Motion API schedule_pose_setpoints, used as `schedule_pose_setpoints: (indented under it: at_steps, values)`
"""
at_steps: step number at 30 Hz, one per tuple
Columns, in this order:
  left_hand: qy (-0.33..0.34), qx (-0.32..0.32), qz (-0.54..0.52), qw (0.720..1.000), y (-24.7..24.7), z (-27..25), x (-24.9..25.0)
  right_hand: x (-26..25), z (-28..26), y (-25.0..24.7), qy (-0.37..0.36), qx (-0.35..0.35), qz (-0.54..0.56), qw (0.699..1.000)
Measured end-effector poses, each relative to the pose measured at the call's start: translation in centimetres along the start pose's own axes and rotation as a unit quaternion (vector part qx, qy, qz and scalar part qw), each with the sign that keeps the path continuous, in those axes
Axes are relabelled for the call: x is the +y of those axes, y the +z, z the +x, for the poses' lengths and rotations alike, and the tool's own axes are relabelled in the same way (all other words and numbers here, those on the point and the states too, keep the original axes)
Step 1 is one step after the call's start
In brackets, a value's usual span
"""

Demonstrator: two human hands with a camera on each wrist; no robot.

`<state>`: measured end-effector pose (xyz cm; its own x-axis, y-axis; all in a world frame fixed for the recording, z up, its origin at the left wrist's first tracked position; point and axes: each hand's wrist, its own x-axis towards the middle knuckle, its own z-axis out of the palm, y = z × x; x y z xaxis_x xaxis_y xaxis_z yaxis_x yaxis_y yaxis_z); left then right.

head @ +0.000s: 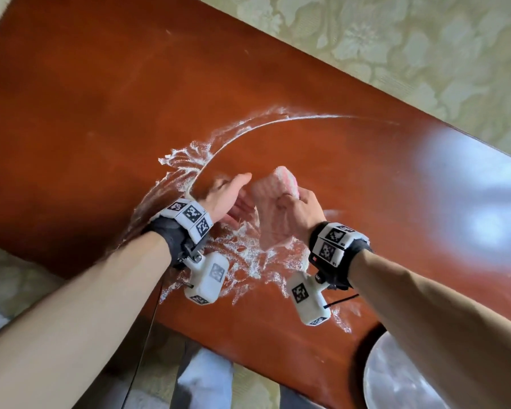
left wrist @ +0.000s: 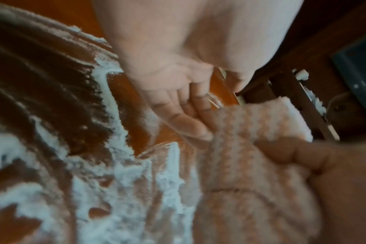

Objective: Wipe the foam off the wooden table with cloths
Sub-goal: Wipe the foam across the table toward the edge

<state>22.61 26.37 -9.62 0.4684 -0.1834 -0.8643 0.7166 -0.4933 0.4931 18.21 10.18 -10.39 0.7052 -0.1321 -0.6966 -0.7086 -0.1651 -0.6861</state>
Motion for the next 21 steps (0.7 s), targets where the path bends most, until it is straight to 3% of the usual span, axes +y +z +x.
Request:
schedule_pose_setpoints:
  at_steps: [3,6,8,10,14,18,21]
  values:
    - [-0.015,-0.086,-0.04,0.995,1.7,-0.3,0.8,0.6,-0.2,-1.6,-0.001,0.0,0.039,0.999]
    - [-0.029,-0.017,0.005,0.999,2.8,1.0,0.9,1.0,-0.6,-3.3,0.006,0.003,0.047,0.999]
    - [-0.012,0.025,-0.02,0.999,3.7,1.3,1.5,1.6,-0.6,-4.4,0.007,0.019,0.049,0.999]
    - [0.011,0.015,-0.047,0.999,5.1,0.8,2.8,2.1,-0.7,-5.5,0.003,0.039,0.059,0.997]
    - [-0.029,-0.063,-0.02,0.997,7.9,0.8,3.9,3.0,-0.6,-7.7,0.004,0.053,0.096,0.994]
    - [0.004,0.002,0.031,0.999,9.7,2.4,5.3,4.2,-0.1,-10.6,0.015,0.086,0.097,0.991]
    - [-0.022,-0.101,0.001,0.995,12.1,2.1,7.4,4.3,0.2,-13.0,0.013,0.102,0.133,0.986]
